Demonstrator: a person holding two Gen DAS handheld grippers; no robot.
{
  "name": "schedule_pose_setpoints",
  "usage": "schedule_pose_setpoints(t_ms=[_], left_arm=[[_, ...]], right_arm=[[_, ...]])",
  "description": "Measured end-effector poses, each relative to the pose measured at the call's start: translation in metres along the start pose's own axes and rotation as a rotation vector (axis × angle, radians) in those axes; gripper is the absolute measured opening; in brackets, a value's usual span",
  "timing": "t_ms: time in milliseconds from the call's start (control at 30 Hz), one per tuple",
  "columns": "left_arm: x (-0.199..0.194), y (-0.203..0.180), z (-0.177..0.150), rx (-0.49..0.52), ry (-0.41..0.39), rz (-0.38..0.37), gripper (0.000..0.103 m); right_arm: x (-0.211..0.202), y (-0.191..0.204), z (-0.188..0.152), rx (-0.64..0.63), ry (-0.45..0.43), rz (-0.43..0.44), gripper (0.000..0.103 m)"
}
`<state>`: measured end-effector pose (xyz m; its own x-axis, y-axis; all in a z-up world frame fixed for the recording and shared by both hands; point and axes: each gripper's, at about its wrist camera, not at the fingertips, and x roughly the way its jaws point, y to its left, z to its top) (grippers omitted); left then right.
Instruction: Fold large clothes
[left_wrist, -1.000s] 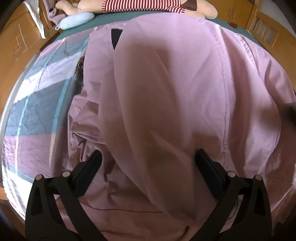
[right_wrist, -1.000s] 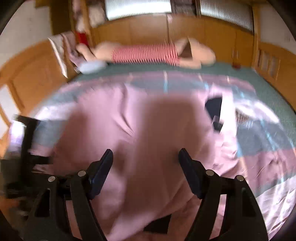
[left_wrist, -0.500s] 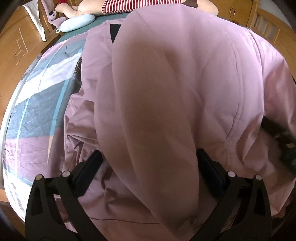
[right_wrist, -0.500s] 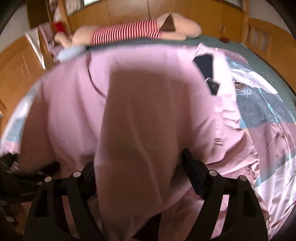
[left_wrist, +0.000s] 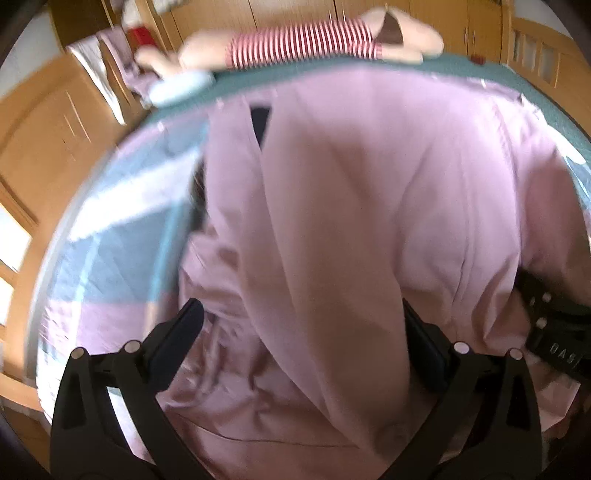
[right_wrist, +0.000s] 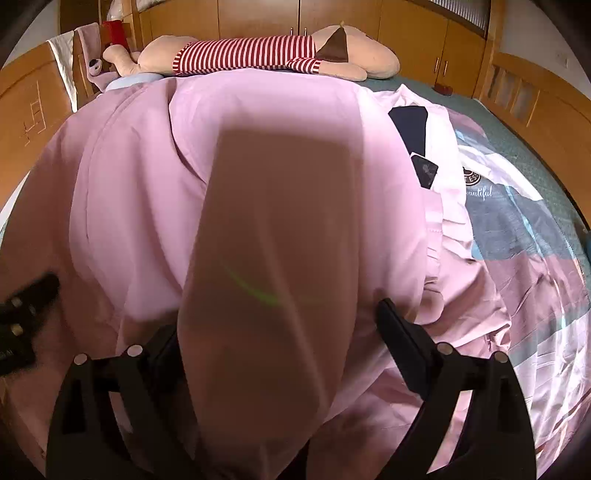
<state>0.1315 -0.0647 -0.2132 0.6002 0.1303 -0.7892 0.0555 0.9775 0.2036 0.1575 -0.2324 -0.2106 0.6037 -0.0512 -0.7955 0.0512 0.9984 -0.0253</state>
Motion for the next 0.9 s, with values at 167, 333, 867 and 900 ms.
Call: schedule_pose_setpoints(t_ms=[167, 333, 867, 900], left_arm=[[-0.027, -0.009, 0.007, -0.002, -0.154, 0.087, 0.101], [-0.021, -0.006, 0.017, 0.035, -0.188, 0.149, 0.101], [0.042, 0.011, 0.005, -0.019, 0.096, -0.013, 0.101], [0.043, 0.012, 0.005, -0.027, 0.107, -0.024, 0.101]], right_arm=[[-0.002, -0.002, 0.001, -0.018, -0.006, -0.008, 0.097], [0.000, 0.000, -0.002, -0.023, -0.006, -0.012, 0.099], [-0.004, -0.017, 0.004, 0.034, -0.023, -0.063, 0.102], [0.006, -0.023, 0.001, 0.077, 0.019, -0.023, 0.102]])
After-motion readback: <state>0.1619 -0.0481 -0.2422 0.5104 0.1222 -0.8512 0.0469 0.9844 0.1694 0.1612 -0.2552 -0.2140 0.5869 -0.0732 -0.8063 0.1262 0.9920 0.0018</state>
